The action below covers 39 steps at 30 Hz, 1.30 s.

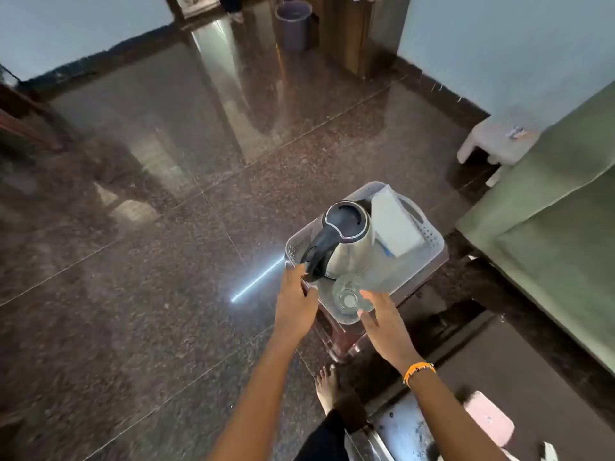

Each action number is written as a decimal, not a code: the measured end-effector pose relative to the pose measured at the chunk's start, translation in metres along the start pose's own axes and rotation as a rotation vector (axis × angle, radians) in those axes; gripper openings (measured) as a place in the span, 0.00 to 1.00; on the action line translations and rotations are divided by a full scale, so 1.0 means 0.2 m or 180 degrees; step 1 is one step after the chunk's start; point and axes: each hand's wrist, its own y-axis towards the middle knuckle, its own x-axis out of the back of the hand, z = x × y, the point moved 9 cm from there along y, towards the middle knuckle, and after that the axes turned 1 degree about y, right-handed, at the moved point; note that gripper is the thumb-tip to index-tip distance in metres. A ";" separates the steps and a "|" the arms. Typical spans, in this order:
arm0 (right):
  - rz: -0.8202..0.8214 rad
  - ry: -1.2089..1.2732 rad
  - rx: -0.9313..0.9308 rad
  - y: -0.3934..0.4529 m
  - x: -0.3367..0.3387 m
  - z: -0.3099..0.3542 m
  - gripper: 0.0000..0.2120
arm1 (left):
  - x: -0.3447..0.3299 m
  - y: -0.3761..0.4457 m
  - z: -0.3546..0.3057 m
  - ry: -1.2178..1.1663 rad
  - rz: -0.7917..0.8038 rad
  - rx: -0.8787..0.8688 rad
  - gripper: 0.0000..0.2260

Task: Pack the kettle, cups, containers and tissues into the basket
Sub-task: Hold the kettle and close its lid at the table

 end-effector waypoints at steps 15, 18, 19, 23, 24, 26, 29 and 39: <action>0.0252 -0.0953 -0.0650 0.30 -0.25 -0.17 0.43 | -0.13 0.45 0.05 0.0409 0.0531 0.0228 0.10; 0.0087 -0.0758 -0.0611 0.31 -0.23 -0.17 0.40 | -0.16 0.50 0.04 0.0348 0.0770 0.0293 0.16; 0.0044 -0.0679 -0.0581 0.31 -0.22 -0.16 0.39 | -0.16 0.52 0.05 0.0279 0.0828 0.0341 0.18; -0.0132 -0.0493 -0.0421 0.30 -0.18 -0.16 0.36 | -0.18 0.54 0.03 0.0117 0.0851 0.0293 0.18; -0.0206 -0.0393 -0.0400 0.28 -0.16 -0.16 0.35 | -0.18 0.54 0.01 0.0095 0.0795 0.0226 0.17; -0.0375 -0.0162 -0.0340 0.24 -0.11 -0.16 0.35 | -0.17 0.52 -0.01 0.0105 0.0644 0.0125 0.16; -0.0673 0.0007 -0.0183 0.17 -0.02 -0.16 0.37 | -0.15 0.47 -0.05 0.0268 0.0477 -0.0049 0.15; -0.1684 0.0237 -0.0066 -0.27 0.37 -0.23 0.39 | -0.09 0.08 -0.28 0.0391 0.0510 -0.0449 0.16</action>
